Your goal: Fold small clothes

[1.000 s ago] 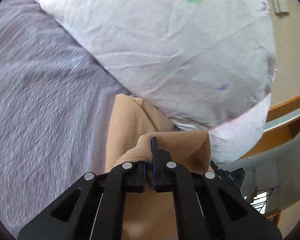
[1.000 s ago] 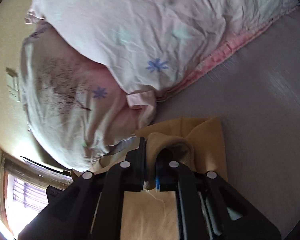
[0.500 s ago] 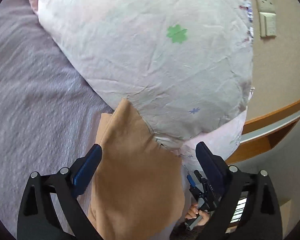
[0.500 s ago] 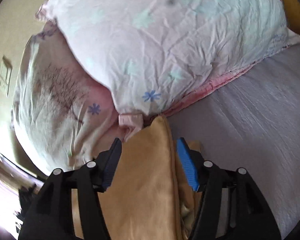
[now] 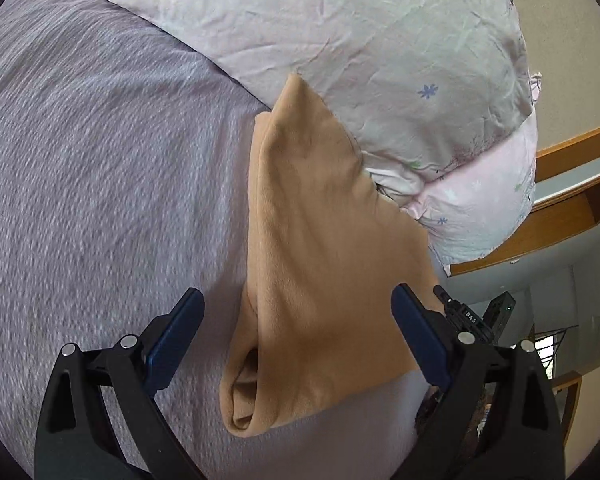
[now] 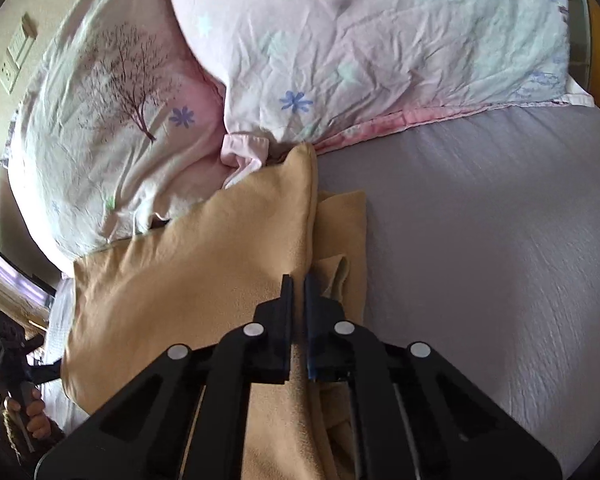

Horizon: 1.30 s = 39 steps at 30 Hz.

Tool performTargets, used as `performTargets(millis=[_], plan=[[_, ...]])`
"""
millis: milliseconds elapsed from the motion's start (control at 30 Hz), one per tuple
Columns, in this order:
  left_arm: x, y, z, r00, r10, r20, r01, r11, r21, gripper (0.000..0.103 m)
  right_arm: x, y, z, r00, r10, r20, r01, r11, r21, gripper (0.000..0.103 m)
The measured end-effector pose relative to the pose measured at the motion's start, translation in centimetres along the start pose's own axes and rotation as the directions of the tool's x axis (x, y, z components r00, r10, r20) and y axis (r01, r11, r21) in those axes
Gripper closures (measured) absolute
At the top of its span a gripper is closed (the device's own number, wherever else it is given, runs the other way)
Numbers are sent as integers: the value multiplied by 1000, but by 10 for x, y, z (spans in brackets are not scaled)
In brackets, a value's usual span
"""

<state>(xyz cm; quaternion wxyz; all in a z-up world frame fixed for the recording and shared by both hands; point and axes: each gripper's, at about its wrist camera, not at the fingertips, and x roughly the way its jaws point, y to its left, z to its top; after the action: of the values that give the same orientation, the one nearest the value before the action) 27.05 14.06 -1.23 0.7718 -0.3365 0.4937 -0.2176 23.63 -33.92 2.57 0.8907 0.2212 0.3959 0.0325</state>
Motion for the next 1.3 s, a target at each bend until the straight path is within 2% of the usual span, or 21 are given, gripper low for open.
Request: performTargets(millis=[100, 167, 200, 233, 267, 300, 333, 367, 400, 500, 700, 833, 933, 967, 1000, 1067, 1100, 1133, 1200, 1233, 1300], plan=[[6, -2, -5, 999, 12, -37, -11, 999, 30, 8, -11, -3, -8, 1000, -6, -3, 6, 1000, 1, 92], [11, -9, -5, 999, 21, -34, -20, 999, 39, 8, -14, -5, -12, 999, -21, -28, 22, 1000, 22, 72], [13, -11, -3, 999, 17, -35, -16, 999, 31, 8, -17, -5, -13, 1000, 1, -22, 0, 999, 46, 50], [15, -12, -3, 999, 10, -32, -9, 1000, 24, 8, -25, -5, -14, 999, 37, 2, -37, 997, 64, 41], [16, -14, -4, 1000, 6, -26, -6, 1000, 23, 9, -31, -5, -14, 998, 58, 25, -60, 996, 67, 41], [19, -15, -6, 1000, 10, -23, -10, 1000, 17, 31, -36, -3, -15, 996, 75, 39, -77, 995, 62, 40], [26, -16, -6, 999, 27, -30, -28, 1000, -5, 43, -41, -2, -16, 995, 94, 46, -96, 994, 58, 38], [29, -13, -6, 999, 41, -18, -42, 999, -33, 71, -46, -3, -17, 993, 110, 45, -113, 992, 58, 37], [34, -10, -7, 999, 28, -30, -30, 997, -72, 83, -48, -2, -19, 991, 131, 40, -133, 989, 59, 36], [29, -19, -5, 1000, -24, 18, 26, 994, -105, 84, -56, -2, -25, 985, 168, 27, -169, 984, 51, 36], [30, -133, 6, 994, -94, 51, 89, 991, 102, 84, -86, -25, -30, 974, 205, 98, -213, 974, 75, 36], [95, -232, -20, 986, -149, -72, 164, 945, 283, 84, -99, -42, -35, 970, 199, 138, -214, 971, 105, 36], [167, -281, -59, 977, -79, -197, 153, 904, 400, 81, -102, -57, -40, 973, 186, 138, -206, 967, 147, 36], [186, -290, -72, 969, -46, -241, 149, 891, 430, 81, -103, -63, -41, 974, 182, 133, -202, 966, 164, 36], [198, -295, -83, 951, -54, -305, 188, 882, 431, 82, -104, -66, -41, 975, 181, 126, -201, 964, 174, 36], [199, -298, -99, 896, -158, -416, 330, 862, 384, 81, -107, -71, -41, 976, 190, 109, -207, 962, 179, 36], [188, -297, -101, 896, -178, -407, 348, 851, 394, 80, -107, -73, -40, 974, 203, 98, -218, 960, 178, 34], [174, -295, -97, 913, -184, -365, 337, 843, 418, 75, -106, -75, -38, 971, 220, 88, -233, 955, 184, 29], [144, -280, -80, 961, -159, -225, 244, 870, 428, 27, -100, -79, -33, 961, 269, 59, -276, 936, 217, 25], [130, -265, -69, 983, -118, -137, 165, 898, 408, 23, -92, -80, -30, 949, 314, 34, -313, 918, 244, 22], [114, -238, -52, 999, -17, -39, 31, 924, 381, 23, -76, -78, -25, 928, 373, -11, -355, 892, 279, 19]])
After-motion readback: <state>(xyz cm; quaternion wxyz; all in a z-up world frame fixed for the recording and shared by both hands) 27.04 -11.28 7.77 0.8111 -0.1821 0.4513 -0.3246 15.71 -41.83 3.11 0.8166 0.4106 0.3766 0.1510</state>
